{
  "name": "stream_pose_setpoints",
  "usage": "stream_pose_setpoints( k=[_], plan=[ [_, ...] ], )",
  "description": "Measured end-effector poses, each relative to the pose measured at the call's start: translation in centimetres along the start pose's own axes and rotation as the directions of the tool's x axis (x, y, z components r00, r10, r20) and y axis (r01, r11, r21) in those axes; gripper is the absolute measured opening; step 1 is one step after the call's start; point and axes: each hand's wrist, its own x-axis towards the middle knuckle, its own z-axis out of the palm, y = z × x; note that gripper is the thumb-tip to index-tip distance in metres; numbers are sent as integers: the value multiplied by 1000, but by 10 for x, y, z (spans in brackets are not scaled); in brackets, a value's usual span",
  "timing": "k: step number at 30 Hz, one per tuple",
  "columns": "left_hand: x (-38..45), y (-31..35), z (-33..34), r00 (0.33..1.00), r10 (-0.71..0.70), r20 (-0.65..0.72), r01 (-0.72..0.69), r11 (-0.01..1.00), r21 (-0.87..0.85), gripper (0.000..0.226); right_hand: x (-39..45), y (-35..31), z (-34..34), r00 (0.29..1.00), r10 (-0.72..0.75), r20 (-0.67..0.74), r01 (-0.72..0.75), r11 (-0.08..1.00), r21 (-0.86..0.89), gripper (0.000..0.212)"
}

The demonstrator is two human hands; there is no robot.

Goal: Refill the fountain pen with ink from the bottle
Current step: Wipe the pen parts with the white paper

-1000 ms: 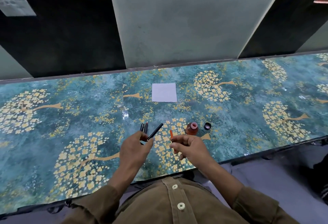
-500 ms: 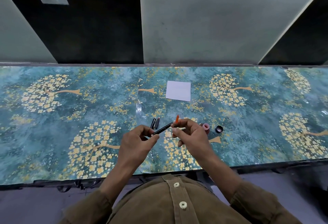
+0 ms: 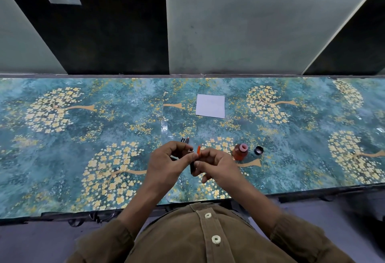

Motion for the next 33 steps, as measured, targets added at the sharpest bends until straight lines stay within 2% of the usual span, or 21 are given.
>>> stream_pose_setpoints(
  k=[9, 13, 15, 18, 21, 24, 28, 33],
  plan=[
    [-2, -7, 4, 999, -23, 30, 25, 997, -76, 10, -3, -3, -3, 999, 28, -37, -27, 999, 43, 15],
    [-2, -12, 4, 1000, -17, 22, 18, 999, -35, 10, -3, -2, -5, 997, 40, -63, -37, 999, 39, 15],
    [0, -17, 6, 1000, -21, 6, 21, 1000, 22, 9, -3, 0, -6, 996, 47, -76, -45, 999, 27, 13],
    [9, -34, 12, 998, -63, -25, 67, 976, 209, 11, -2, 2, -9, 991, 71, -113, -67, 997, 44, 13],
    [25, -56, 21, 997, -73, -2, 66, 882, 467, 17, -2, 4, -11, 987, 96, -130, -89, 994, 58, 17],
    [40, -72, 33, 997, -68, 46, 24, 784, 620, 21, -2, 5, -12, 985, 108, -132, -101, 993, 60, 17],
    [50, -85, 42, 992, -75, 101, -19, 700, 714, 26, 0, 5, -17, 980, 115, -160, -105, 992, 67, 16],
    [52, -83, 41, 995, -70, 67, 6, 736, 677, 30, 7, 4, -27, 975, 119, -190, -114, 993, 39, 12]
  ],
)
